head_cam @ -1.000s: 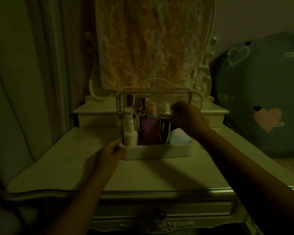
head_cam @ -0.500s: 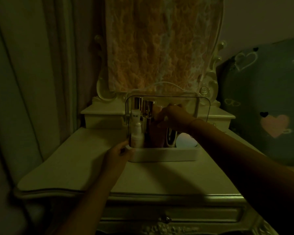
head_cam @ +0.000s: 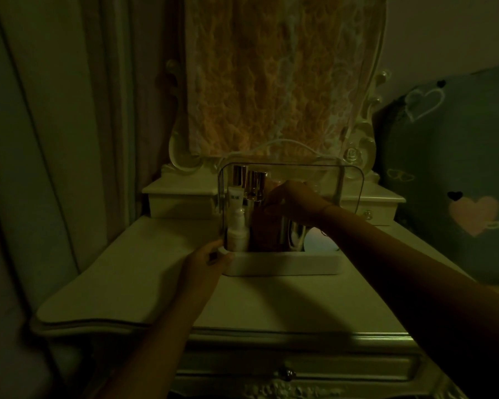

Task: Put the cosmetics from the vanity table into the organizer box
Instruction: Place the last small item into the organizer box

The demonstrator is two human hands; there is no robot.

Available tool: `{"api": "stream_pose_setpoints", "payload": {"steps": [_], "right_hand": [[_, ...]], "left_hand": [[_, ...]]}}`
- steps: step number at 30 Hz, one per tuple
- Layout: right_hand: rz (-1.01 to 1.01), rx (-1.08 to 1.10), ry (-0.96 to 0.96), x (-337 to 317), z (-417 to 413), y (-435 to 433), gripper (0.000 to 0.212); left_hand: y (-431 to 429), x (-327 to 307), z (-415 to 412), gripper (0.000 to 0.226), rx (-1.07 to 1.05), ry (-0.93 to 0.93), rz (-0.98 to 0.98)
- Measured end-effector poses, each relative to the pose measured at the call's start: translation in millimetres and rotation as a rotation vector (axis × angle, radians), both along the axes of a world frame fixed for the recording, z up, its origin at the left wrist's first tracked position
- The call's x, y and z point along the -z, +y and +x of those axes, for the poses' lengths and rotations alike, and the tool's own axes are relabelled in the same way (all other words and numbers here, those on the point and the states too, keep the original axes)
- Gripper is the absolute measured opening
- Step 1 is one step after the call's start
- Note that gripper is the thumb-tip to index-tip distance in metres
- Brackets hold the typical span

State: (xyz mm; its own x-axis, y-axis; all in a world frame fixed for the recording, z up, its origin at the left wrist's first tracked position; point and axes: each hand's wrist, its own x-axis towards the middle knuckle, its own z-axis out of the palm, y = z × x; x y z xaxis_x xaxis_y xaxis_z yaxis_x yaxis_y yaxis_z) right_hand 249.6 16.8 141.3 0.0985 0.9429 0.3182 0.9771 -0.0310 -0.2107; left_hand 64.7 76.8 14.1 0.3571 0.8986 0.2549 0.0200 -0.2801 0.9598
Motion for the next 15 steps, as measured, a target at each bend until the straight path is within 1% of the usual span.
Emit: {"api": "stream_pose_setpoints", "payload": {"steps": [6,15], "right_hand": [[-0.007,0.007,-0.022,-0.2,1.7,0.5,0.023],[0.009,-0.043,0.029,-1.9,-0.3,-4.8,0.025]], "left_hand": [[0.6,0.6,0.6,0.042,0.004,-0.001,0.006],[-3.1,-1.6,0.8,0.042,0.001,-0.007,0.013]]}}
